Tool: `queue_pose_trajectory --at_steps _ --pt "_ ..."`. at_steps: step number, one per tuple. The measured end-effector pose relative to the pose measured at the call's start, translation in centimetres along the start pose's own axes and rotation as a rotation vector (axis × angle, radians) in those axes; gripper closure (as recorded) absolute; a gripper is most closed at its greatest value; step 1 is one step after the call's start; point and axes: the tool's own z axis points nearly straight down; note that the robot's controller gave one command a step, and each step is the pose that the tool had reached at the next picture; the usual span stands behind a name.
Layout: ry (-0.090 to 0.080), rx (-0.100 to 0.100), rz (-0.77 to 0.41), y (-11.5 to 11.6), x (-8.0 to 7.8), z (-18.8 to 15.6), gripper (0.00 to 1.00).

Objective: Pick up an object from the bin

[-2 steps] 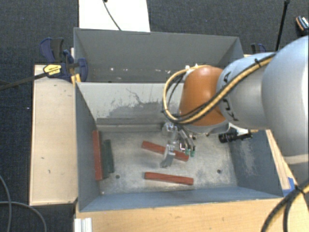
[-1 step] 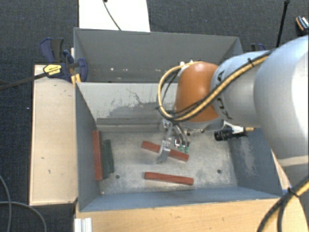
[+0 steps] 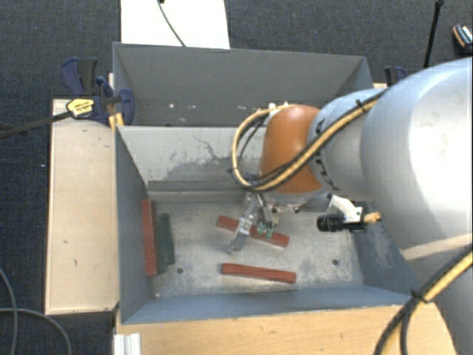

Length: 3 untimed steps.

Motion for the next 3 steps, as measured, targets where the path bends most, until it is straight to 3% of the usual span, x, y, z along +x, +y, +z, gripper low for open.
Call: queue_pose_trajectory --at_steps 1,2,3 --pt "-0.001 0.0 -0.004 0.0 0.0 0.0 0.0" --pt "-0.001 0.0 -0.005 0.0 0.0 -0.1 1.0" --pt "-0.007 -0.004 -0.011 0.1 -0.2 -4.3 1.0"
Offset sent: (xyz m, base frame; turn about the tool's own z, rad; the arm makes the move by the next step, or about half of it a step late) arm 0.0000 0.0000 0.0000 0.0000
